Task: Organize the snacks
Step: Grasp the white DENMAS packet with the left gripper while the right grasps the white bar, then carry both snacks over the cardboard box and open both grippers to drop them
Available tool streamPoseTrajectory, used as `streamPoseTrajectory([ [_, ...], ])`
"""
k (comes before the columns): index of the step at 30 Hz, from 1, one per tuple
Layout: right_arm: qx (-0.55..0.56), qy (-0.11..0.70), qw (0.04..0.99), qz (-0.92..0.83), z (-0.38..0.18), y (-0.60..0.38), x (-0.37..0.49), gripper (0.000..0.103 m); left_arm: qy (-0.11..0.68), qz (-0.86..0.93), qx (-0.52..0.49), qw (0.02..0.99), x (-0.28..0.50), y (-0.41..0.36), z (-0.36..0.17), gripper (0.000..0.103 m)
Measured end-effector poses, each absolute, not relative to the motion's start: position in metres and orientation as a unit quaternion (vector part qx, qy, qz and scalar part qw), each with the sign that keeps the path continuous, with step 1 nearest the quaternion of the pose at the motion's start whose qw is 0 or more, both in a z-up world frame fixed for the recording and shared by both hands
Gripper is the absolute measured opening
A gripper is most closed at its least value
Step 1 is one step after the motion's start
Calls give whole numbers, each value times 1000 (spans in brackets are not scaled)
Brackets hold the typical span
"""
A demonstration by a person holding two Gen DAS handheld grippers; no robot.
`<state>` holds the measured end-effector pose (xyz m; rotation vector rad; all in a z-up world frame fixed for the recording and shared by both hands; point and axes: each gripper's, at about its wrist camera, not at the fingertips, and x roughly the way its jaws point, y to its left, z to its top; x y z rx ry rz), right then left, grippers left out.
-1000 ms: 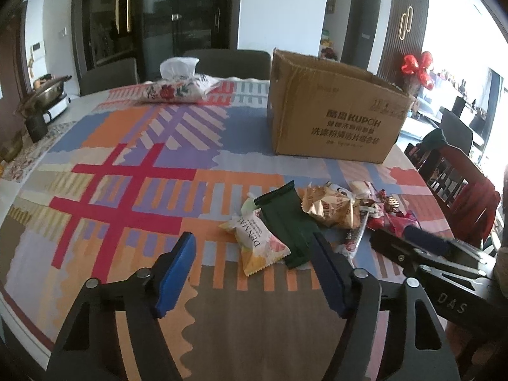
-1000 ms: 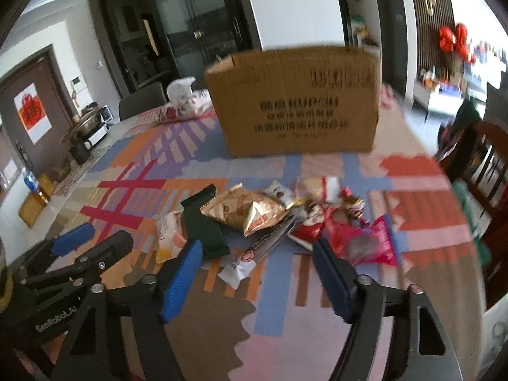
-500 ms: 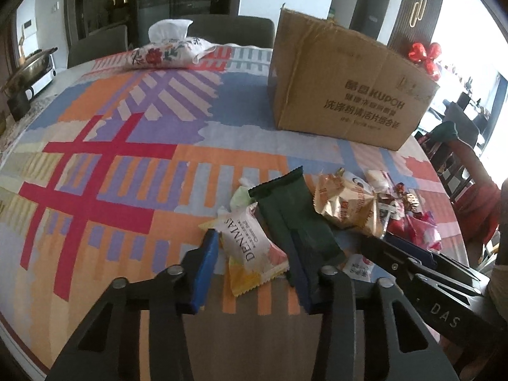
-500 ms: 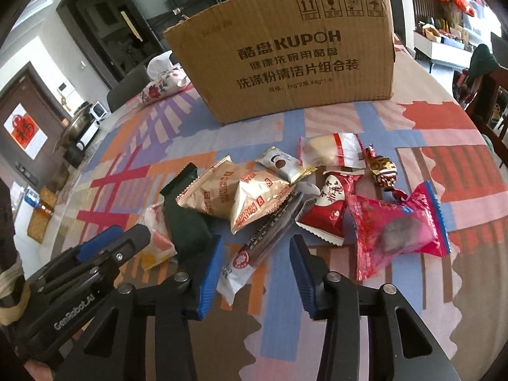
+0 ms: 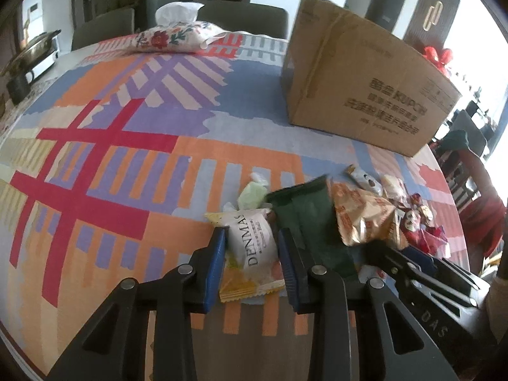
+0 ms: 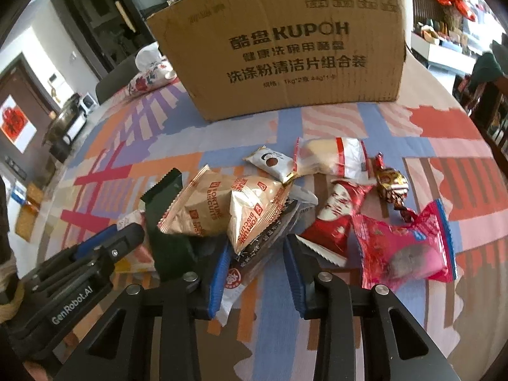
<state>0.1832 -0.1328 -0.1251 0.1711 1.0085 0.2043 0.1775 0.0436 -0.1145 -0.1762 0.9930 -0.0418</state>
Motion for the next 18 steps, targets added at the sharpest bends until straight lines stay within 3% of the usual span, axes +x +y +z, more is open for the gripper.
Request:
streamPoseTrajectory([
  [6, 60, 469, 875, 104, -121, -130, 178, 18, 470, -21, -70, 879, 176, 42, -116, 28],
  [18, 69, 438, 890, 106, -94, -150, 147, 17, 420, -40, -51, 905, 138, 30, -78, 27],
])
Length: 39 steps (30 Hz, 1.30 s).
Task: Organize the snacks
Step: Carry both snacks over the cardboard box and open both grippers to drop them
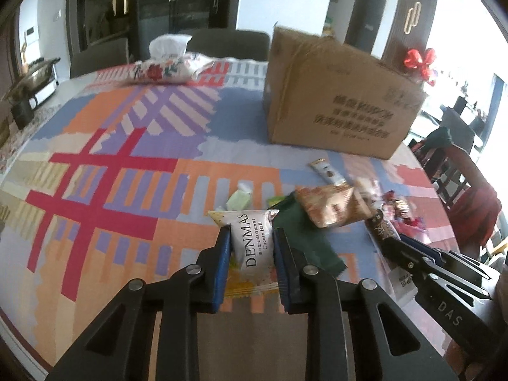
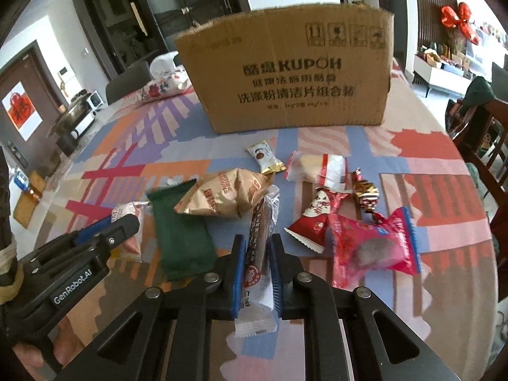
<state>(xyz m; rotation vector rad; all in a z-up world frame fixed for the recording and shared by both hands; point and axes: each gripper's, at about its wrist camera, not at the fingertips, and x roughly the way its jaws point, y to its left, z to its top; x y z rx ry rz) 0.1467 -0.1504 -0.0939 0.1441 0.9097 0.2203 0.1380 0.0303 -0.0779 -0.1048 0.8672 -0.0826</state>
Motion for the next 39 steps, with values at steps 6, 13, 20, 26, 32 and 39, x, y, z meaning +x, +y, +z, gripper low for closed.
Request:
streamPoseTrajectory([
  [6, 74, 408, 902, 118, -72, -158, 125, 16, 393, -68, -47, 916, 122, 19, -52, 27],
  [13, 69, 352, 924, 134, -34, -163, 114, 16, 364, -94, -40, 926, 115, 10, -18, 26],
  [20, 75, 312, 936, 144, -4, -169, 120, 16, 327, -107, -18, 939, 124, -1, 17, 27],
  [26, 79, 281, 945, 145, 22, -176, 140, 16, 301, -118, -3, 946, 146, -11, 46, 26],
  [32, 81, 253, 954, 141, 51, -182, 166, 16, 284, -123, 10, 951, 176, -17, 69, 27],
  [39, 71, 235, 960, 134, 76, -187, 207, 16, 269, -128, 19, 954, 218, -25, 88, 26],
])
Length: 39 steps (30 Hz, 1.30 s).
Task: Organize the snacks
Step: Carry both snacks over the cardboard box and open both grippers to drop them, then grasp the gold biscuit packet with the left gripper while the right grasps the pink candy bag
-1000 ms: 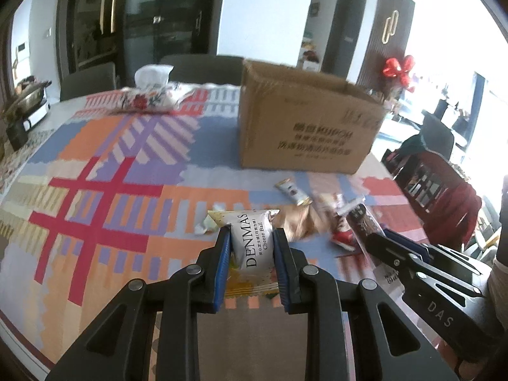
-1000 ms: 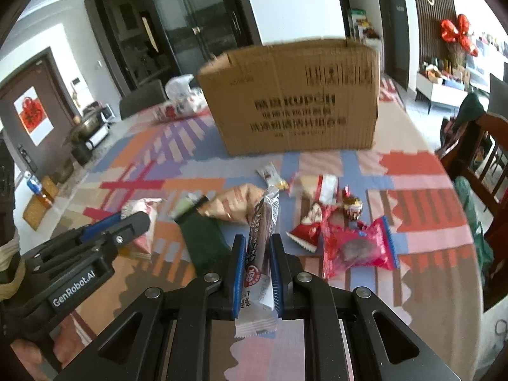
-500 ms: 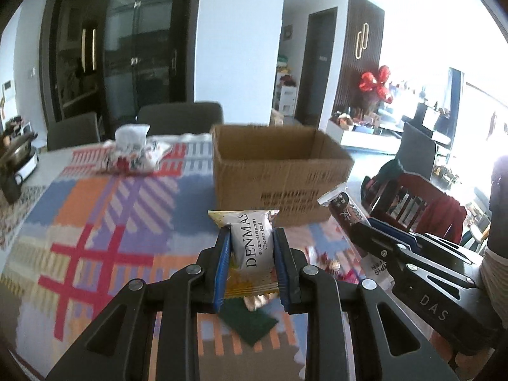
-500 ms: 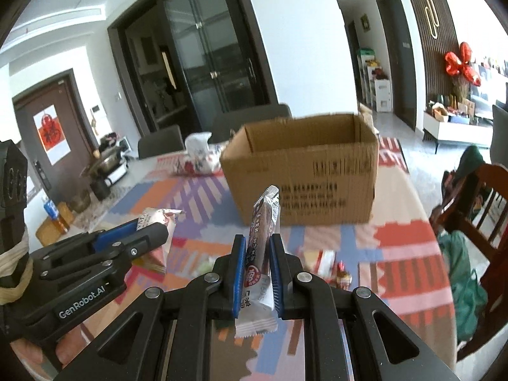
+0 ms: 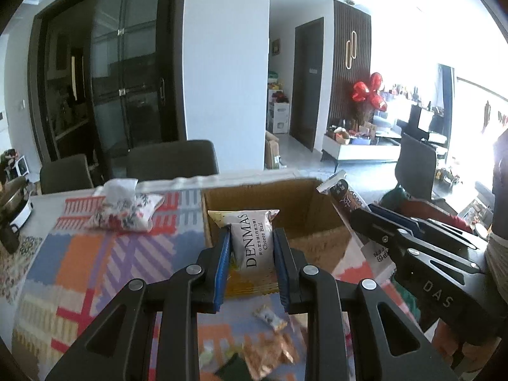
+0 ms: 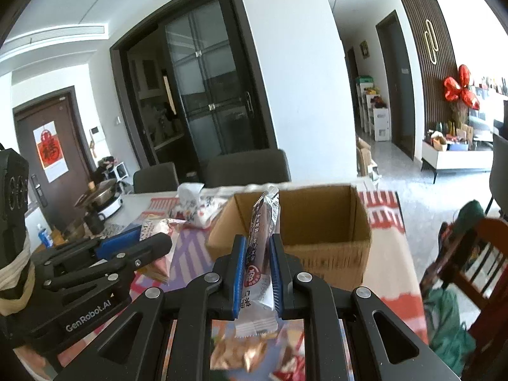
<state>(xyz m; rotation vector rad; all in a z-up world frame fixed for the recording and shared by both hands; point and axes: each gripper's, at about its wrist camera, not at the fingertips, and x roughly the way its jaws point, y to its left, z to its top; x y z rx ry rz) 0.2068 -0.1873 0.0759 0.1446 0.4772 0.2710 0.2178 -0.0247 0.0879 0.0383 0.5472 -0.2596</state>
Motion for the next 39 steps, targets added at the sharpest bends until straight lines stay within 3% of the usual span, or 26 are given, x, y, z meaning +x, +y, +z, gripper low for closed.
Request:
streamPoseTrajectory([
  [10, 78, 264, 954, 115, 88, -202, 282, 16, 307, -147, -3, 940, 289, -35, 95, 26],
  [21, 69, 309, 945, 82, 64, -215, 339, 16, 368, -143, 5, 919, 350, -50, 61, 27],
  [24, 68, 317, 943, 80, 59, -217, 346, 17, 380, -135, 5, 915, 356, -50, 54, 35],
  [26, 61, 317, 943, 75, 56, -217, 344, 23, 376, -133, 14, 917, 350, -51, 53, 43],
  [28, 47, 310, 948, 61, 56, -215, 339, 48, 363, -127, 22, 923, 342, -47, 55, 58],
  [32, 21, 294, 953, 64, 59, -210, 316, 50, 340, -121, 25, 932, 316, -41, 62, 72],
  [36, 11, 277, 959, 62, 63, -206, 286, 66, 320, -121, 26, 939, 286, -34, 69, 86],
  [39, 16, 269, 961, 67, 63, -206, 265, 73, 300, -118, 32, 946, 258, -30, 72, 89],
])
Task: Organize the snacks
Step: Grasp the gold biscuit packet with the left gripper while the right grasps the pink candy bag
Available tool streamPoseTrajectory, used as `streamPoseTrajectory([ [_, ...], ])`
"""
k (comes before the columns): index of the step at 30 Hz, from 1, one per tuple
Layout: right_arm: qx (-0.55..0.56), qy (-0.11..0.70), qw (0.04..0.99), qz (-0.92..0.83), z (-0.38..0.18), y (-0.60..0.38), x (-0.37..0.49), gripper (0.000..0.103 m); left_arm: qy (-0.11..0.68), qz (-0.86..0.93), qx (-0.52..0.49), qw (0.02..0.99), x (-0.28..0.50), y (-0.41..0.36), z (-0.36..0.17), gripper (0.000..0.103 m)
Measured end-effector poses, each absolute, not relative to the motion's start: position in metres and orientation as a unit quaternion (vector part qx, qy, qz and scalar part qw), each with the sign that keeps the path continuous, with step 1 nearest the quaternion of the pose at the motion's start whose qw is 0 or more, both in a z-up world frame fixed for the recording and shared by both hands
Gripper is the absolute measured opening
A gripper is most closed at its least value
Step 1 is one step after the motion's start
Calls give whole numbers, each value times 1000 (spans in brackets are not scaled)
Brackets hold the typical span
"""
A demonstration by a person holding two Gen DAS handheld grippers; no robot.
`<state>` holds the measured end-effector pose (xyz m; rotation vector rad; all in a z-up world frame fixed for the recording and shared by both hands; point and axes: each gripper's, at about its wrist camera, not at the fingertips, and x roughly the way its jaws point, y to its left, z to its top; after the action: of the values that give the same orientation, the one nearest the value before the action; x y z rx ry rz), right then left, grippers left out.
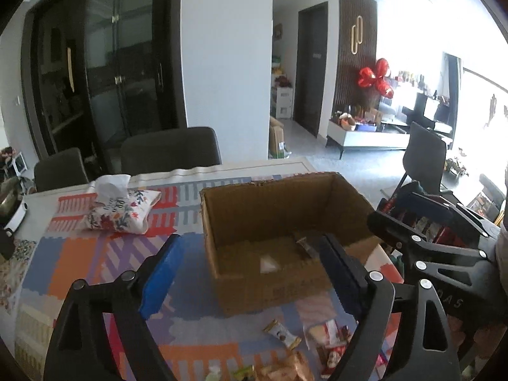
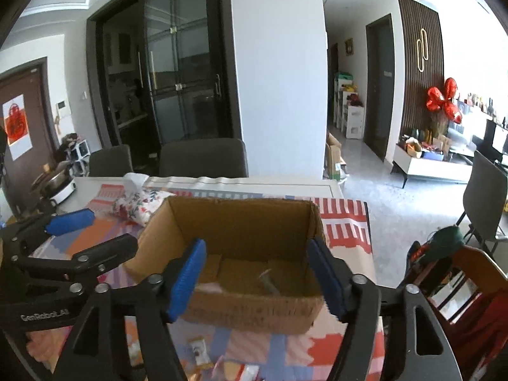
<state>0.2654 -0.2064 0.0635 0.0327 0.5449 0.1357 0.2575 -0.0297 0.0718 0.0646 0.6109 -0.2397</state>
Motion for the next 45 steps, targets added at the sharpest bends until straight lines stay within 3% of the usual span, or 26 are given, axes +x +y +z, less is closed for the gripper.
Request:
streamPoseTrajectory([
  [9, 15, 257, 962, 85, 56, -202, 211, 82, 264, -115, 55, 956, 196, -24, 65, 97],
  [22, 4, 262, 962, 74, 24, -198, 151, 90, 272, -125, 66, 952, 139, -21, 27, 100],
  [45, 25, 432, 900, 48, -84, -211, 151, 90, 390, -170, 150, 893, 160, -40, -70, 99],
])
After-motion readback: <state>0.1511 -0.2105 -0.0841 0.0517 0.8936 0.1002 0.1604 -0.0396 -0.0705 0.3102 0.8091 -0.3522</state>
